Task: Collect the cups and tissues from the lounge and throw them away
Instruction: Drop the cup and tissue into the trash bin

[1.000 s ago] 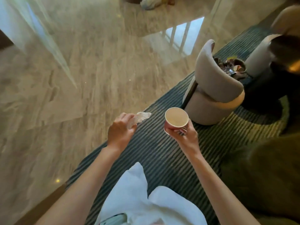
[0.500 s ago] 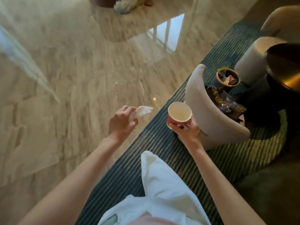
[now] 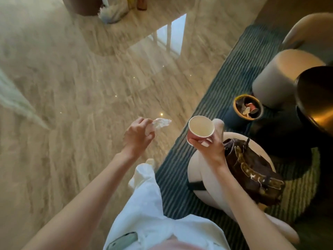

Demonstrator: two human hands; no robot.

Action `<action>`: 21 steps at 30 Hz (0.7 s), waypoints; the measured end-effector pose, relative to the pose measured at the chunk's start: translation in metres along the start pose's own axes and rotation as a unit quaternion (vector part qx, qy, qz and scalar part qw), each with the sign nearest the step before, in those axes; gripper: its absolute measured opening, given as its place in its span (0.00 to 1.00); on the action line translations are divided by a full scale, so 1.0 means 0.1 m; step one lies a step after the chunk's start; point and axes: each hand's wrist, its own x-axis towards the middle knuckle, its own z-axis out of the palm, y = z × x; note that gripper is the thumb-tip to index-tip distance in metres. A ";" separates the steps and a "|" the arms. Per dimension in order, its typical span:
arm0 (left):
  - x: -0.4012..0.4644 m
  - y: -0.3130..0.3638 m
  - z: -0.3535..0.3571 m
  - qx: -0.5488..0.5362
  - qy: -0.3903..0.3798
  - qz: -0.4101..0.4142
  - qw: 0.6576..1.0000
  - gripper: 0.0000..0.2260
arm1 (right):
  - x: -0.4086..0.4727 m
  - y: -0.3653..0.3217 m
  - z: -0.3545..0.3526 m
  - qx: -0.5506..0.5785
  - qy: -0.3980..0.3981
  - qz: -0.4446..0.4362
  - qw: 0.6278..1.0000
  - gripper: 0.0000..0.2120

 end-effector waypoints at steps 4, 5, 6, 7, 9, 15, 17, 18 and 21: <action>1.29 -0.02 0.22 -0.021 -0.021 0.016 0.999 0.15 | 1.01 -0.01 0.17 0.039 0.049 0.046 0.997 0.28; 1.59 0.01 0.29 -0.023 -0.028 0.030 0.999 0.15 | 1.24 0.00 0.17 0.056 0.061 0.069 0.994 0.29; 1.88 0.06 0.37 -0.025 -0.039 0.050 0.998 0.15 | 1.46 0.01 0.16 0.068 0.076 0.081 0.991 0.29; 2.16 0.12 0.45 -0.025 -0.054 0.071 0.996 0.15 | 1.68 0.02 0.14 0.076 0.091 0.087 0.989 0.29; 2.69 0.31 0.63 -0.004 -0.085 0.096 0.992 0.14 | 2.07 0.08 0.06 0.087 0.121 0.103 0.983 0.29; 4.03 1.10 1.37 0.001 -0.184 0.202 0.962 0.16 | 3.05 0.36 -0.40 0.097 0.229 0.153 0.956 0.31; 4.48 1.39 1.68 0.001 -0.205 0.221 0.954 0.17 | 3.40 0.47 -0.57 0.116 0.260 0.165 0.944 0.30; 4.69 1.55 1.82 -0.003 -0.217 0.224 0.950 0.17 | 3.60 0.50 -0.66 0.125 0.268 0.169 0.940 0.29; 5.29 2.10 2.20 -0.021 -0.263 0.253 0.931 0.16 | 4.20 0.58 -1.00 0.136 0.295 0.181 0.928 0.29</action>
